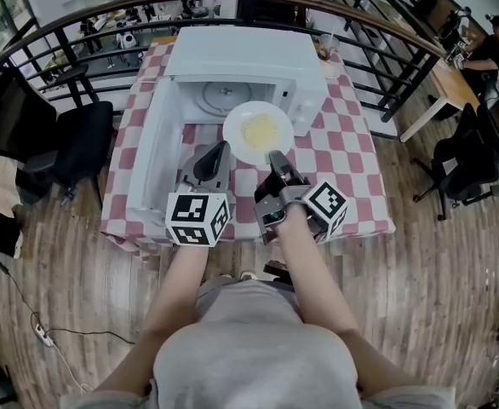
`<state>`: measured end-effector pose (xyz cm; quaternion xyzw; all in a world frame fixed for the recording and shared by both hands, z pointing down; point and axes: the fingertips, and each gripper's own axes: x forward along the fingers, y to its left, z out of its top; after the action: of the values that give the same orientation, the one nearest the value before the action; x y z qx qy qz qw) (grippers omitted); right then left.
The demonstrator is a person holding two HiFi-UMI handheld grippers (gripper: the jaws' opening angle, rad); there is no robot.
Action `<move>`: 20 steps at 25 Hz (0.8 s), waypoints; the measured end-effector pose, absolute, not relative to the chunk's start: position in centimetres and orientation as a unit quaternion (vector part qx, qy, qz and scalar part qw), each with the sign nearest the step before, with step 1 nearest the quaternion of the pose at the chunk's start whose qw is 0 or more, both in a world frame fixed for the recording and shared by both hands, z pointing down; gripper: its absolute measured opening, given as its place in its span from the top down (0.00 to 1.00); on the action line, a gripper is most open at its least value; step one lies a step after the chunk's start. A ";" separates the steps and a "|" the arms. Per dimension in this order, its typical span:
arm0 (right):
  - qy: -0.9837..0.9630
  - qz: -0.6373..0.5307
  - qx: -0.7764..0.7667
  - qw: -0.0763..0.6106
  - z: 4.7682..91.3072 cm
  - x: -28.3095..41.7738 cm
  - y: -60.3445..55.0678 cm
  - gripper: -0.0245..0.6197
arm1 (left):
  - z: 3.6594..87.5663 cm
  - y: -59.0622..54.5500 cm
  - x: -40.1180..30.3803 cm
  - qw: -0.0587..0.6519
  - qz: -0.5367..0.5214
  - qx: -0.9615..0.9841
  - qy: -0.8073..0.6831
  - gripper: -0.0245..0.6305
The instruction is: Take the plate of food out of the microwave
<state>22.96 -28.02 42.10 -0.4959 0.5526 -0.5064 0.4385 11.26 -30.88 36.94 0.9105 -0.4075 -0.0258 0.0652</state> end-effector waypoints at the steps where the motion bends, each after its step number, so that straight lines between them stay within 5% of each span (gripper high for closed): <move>1: 0.553 -0.506 -0.496 0.439 42.1 23.0 -28.0 0.91 | 37.0 -30.8 11.2 0.065 -0.026 0.911 -0.407 0.96; 20: 0.564 -0.511 -0.481 0.435 40.9 22.2 -27.9 0.91 | 35.8 -30.2 10.9 0.055 -0.032 0.910 -0.410 0.96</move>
<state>22.21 -27.94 40.93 -0.4811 0.5638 -0.5112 0.4351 10.86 -30.24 35.83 0.9096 -0.4105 -0.0323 0.0554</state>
